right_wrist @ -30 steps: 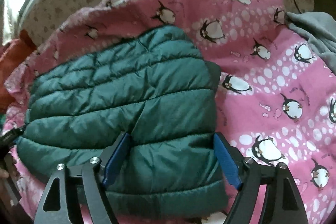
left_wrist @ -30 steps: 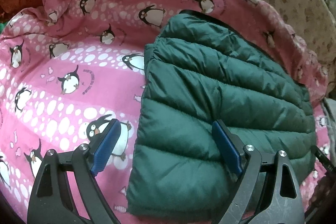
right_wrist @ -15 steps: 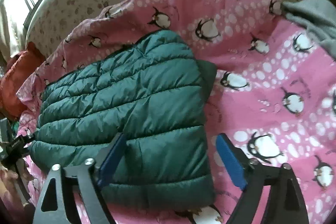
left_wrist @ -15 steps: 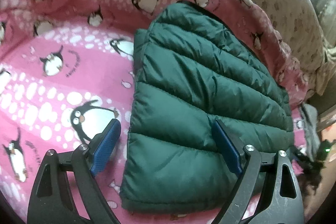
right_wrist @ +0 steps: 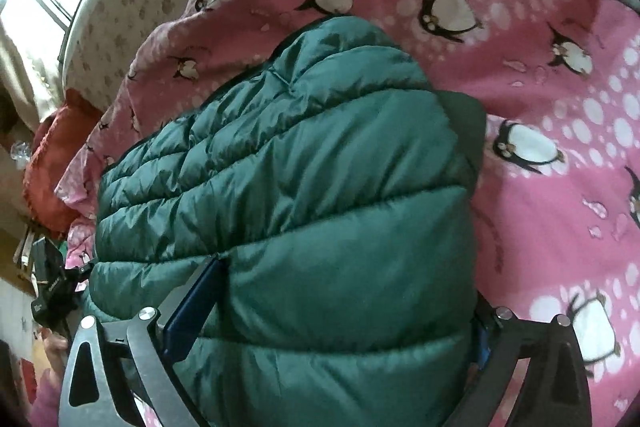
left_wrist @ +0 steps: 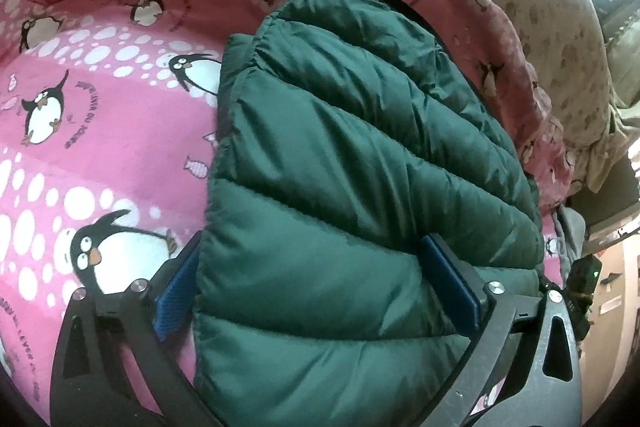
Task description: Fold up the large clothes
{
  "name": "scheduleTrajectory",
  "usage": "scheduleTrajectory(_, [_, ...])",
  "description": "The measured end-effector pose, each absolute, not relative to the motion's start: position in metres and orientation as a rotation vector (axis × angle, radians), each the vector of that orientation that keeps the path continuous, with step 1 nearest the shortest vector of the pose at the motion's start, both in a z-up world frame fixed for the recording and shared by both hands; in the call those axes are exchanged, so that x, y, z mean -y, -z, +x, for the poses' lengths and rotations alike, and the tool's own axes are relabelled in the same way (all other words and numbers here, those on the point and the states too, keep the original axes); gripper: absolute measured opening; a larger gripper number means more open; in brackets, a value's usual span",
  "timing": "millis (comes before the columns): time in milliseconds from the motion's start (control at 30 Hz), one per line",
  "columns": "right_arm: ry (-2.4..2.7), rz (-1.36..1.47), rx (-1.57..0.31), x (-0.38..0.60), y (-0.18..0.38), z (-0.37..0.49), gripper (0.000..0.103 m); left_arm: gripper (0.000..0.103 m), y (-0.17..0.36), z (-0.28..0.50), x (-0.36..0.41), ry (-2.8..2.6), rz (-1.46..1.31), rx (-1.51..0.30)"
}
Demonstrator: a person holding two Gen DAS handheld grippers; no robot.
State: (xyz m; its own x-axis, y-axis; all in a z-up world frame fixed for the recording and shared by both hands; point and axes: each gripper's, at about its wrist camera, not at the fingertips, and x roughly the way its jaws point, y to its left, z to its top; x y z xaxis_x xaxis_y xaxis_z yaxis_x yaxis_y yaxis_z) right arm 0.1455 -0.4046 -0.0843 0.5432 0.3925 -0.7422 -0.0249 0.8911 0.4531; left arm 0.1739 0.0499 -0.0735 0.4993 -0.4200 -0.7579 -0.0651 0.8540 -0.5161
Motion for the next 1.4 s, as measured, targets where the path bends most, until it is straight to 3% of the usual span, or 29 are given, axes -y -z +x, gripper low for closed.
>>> scheduleTrajectory(200, [-0.265, 0.426, -0.988, 0.404, 0.088, 0.151, 0.102, 0.102, 0.075, 0.176, -0.049, 0.242, -0.517, -1.032])
scheduleTrajectory(267, [-0.266, 0.413, -0.961, 0.401, 0.084, 0.145, 0.094, 0.099, 0.074, 0.174, -0.047, 0.252, -0.498, -1.026])
scheduleTrajectory(333, [-0.262, 0.387, -0.932, 0.398, 0.078, 0.139, 0.074, 0.090, 0.070, 0.170, -0.044, 0.264, -0.487, -1.008])
scheduleTrajectory(433, [-0.262, 0.376, -0.893, 0.399, 0.066, 0.127, 0.055, 0.075, 0.058, 0.159, -0.040, 0.261, -0.439, -0.975])
scheduleTrajectory(600, [-0.274, 0.397, -0.872, 0.399, 0.049, 0.111, 0.044, 0.056, 0.041, 0.141, -0.041, 0.277, -0.431, -0.960])
scheduleTrajectory(733, [-0.299, 0.421, -0.854, 0.400, 0.034, 0.090, 0.041, 0.052, 0.023, 0.116, -0.042, 0.306, -0.413, -0.953])
scheduleTrajectory(1033, [-0.322, 0.511, -0.894, 0.410, 0.019, 0.014, 0.040, 0.052, 0.019, 0.052, -0.056, 0.361, -0.406, -1.009])
scheduleTrajectory(1133, [-0.291, 0.517, -0.914, 0.414, 0.031, 0.002, 0.041, 0.067, 0.041, 0.051, -0.063, 0.321, -0.462, -1.045])
scheduleTrajectory(1167, [-0.264, 0.503, -0.924, 0.414, 0.039, 0.003, 0.044, 0.080, 0.048, 0.052, -0.065, 0.296, -0.486, -1.052])
scheduleTrajectory(1200, [-0.244, 0.490, -0.934, 0.414, 0.044, 0.003, 0.055, 0.088, 0.052, 0.053, -0.066, 0.273, -0.499, -1.054])
scheduleTrajectory(1233, [-0.201, 0.458, -0.947, 0.413, 0.051, 0.006, 0.070, 0.089, 0.055, 0.053, -0.067, 0.255, -0.511, -1.050])
scheduleTrajectory(1267, [-0.166, 0.439, -0.945, 0.413, 0.054, 0.007, 0.076, 0.089, 0.055, 0.051, -0.067, 0.247, -0.521, -1.045])
scheduleTrajectory(1400, [-0.113, 0.407, -0.917, 0.411, 0.046, 0.001, 0.078, 0.089, 0.045, 0.038, -0.062, 0.193, -0.468, -1.016])
